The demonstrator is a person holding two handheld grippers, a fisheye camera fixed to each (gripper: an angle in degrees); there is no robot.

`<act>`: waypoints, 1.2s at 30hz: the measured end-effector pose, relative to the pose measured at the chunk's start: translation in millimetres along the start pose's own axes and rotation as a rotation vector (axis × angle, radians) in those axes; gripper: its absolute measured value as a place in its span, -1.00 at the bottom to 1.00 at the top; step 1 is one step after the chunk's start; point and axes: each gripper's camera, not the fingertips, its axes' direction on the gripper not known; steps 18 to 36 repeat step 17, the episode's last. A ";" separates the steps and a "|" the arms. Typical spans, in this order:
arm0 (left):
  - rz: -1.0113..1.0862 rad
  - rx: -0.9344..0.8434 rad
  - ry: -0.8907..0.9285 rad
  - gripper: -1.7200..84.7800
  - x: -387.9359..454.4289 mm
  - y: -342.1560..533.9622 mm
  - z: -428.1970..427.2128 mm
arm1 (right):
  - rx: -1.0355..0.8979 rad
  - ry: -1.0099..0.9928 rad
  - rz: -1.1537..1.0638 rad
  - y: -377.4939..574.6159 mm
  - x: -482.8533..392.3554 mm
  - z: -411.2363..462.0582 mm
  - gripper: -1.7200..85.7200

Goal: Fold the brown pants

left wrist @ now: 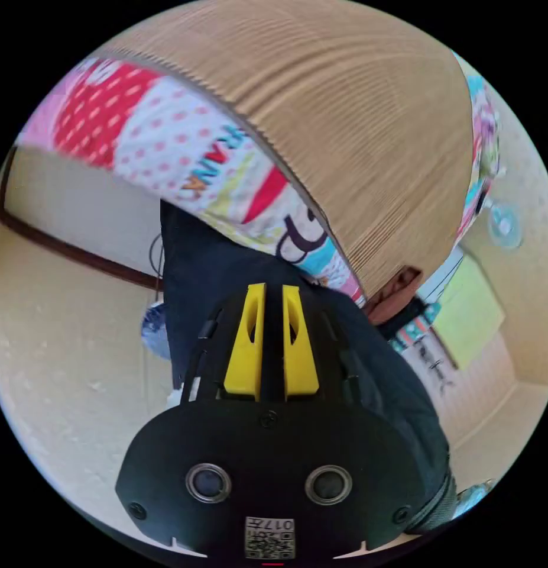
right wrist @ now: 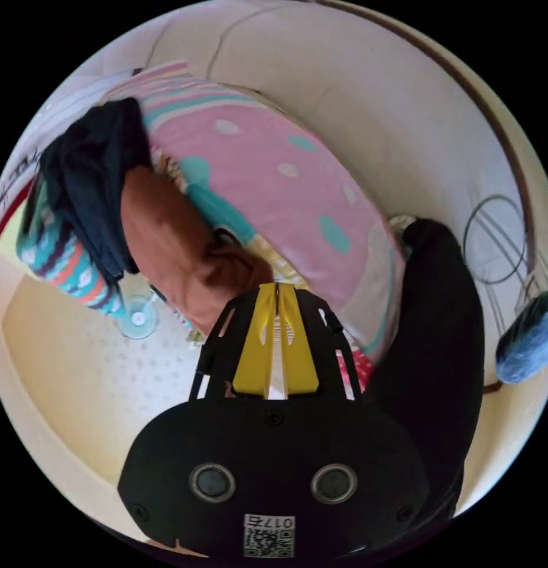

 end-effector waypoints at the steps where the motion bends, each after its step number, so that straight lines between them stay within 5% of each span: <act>1: -0.032 0.024 0.048 -0.84 -10.5 6.3 -6.0 | 0.018 0.060 -0.010 5.5 -10.2 4.7 -0.95; 5: -0.102 0.126 0.185 -0.84 -41.2 33.8 -40.3 | 0.065 0.381 0.016 37.4 -49.3 37.8 -0.95; 10: 0.025 0.080 0.187 -0.81 -26.9 46.5 -62.2 | -0.033 0.451 -0.140 67.8 -54.1 85.4 -0.95; 14: 0.024 0.209 0.184 -0.77 -33.3 69.8 -113.7 | -0.182 0.540 -0.246 101.8 -15.1 138.4 -0.95; 17: -0.060 0.337 0.236 -0.70 -57.7 88.2 -155.4 | -0.365 0.480 -0.298 128.4 29.8 183.2 -0.95; 36: -0.060 0.337 0.236 -0.70 -57.7 88.2 -155.4 | -0.365 0.480 -0.298 128.4 29.8 183.2 -0.95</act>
